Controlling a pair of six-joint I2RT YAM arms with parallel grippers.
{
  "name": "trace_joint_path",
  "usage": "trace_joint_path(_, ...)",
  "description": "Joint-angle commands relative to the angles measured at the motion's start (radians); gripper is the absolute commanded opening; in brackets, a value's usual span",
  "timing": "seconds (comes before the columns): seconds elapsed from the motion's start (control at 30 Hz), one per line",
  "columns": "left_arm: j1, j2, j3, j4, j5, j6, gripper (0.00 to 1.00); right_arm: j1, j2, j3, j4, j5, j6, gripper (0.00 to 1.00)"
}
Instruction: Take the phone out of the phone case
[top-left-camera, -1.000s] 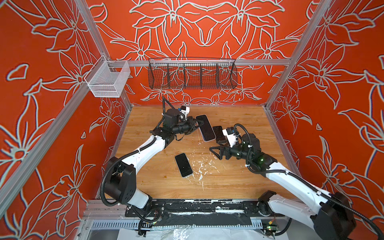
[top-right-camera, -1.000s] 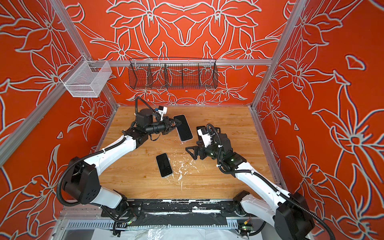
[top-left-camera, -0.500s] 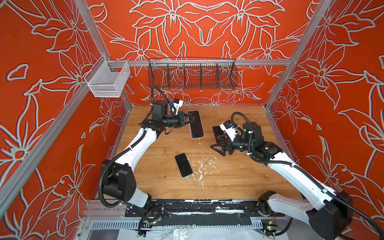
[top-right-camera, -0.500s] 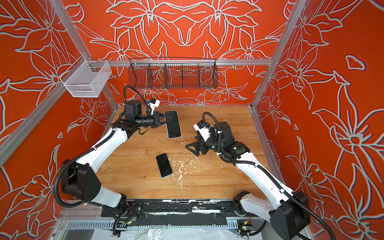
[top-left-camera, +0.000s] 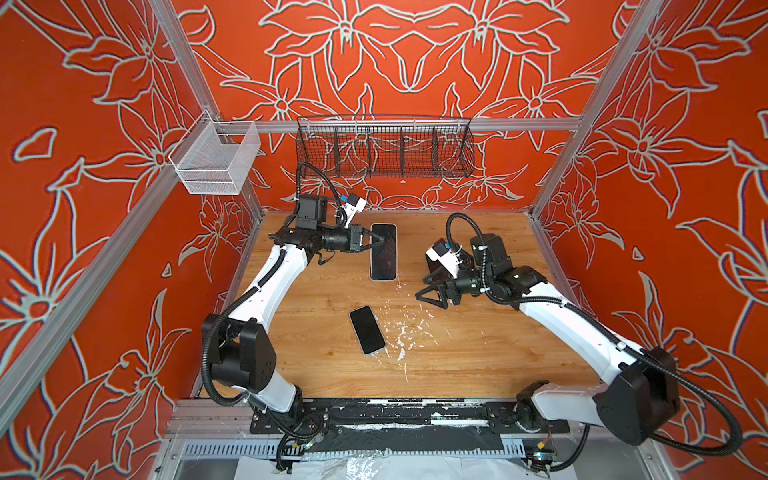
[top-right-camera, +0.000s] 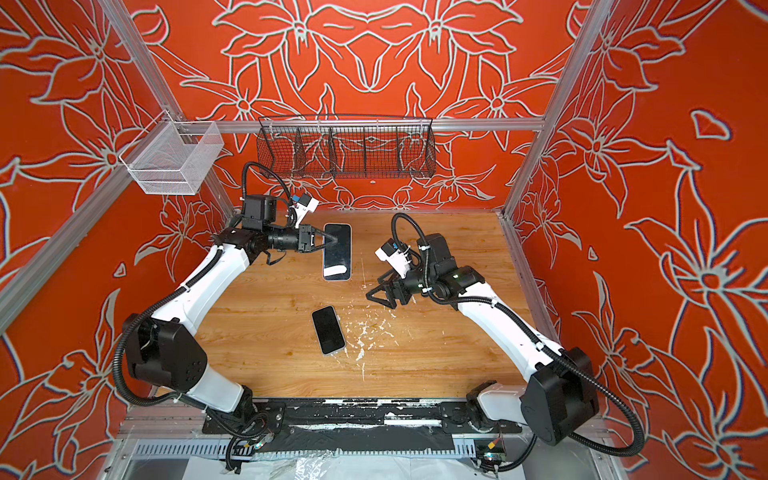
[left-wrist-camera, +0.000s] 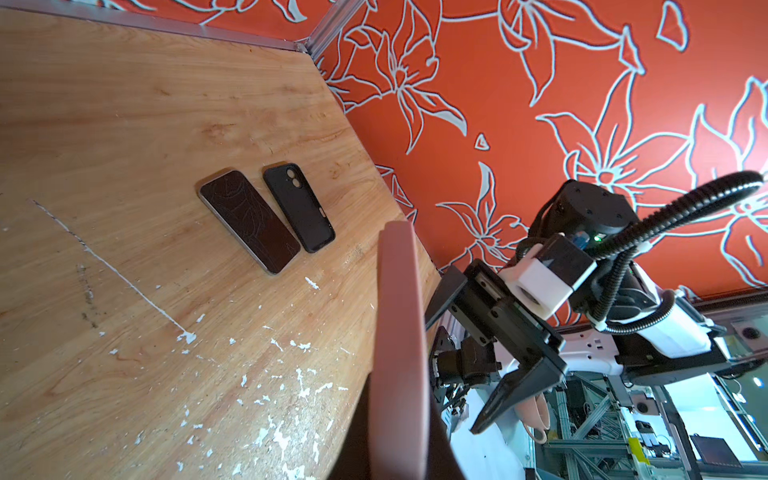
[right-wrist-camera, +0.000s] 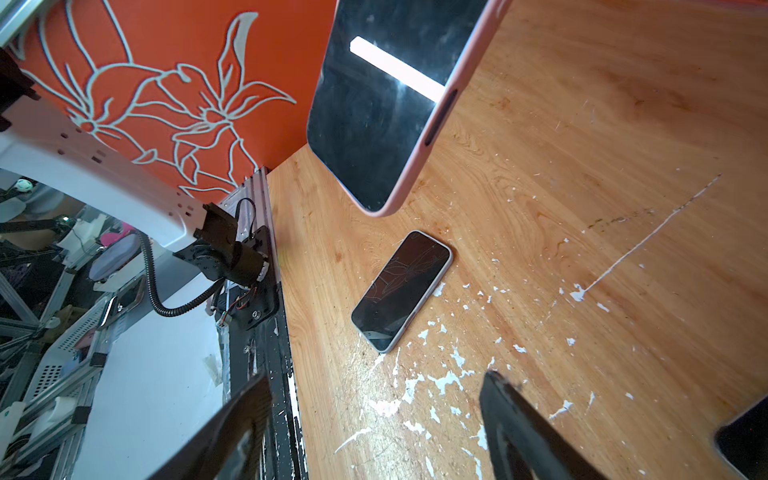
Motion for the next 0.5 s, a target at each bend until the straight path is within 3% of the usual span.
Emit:
trace_joint_path(0.0,-0.027,-0.009,0.025,-0.013,0.072,0.057,0.00,0.014,0.001,0.021,-0.007,-0.060,-0.041,0.79)
trace_joint_path(0.2,-0.095,-0.008,0.007,-0.021,0.104,0.107,0.00,0.056,-0.005,0.015,0.002,-0.051,-0.035,0.74)
trace_joint_path(0.47,-0.131,-0.007,-0.015,0.035,0.164,0.086,0.00,0.133,0.004,0.019,-0.001,-0.009,-0.026,0.70)
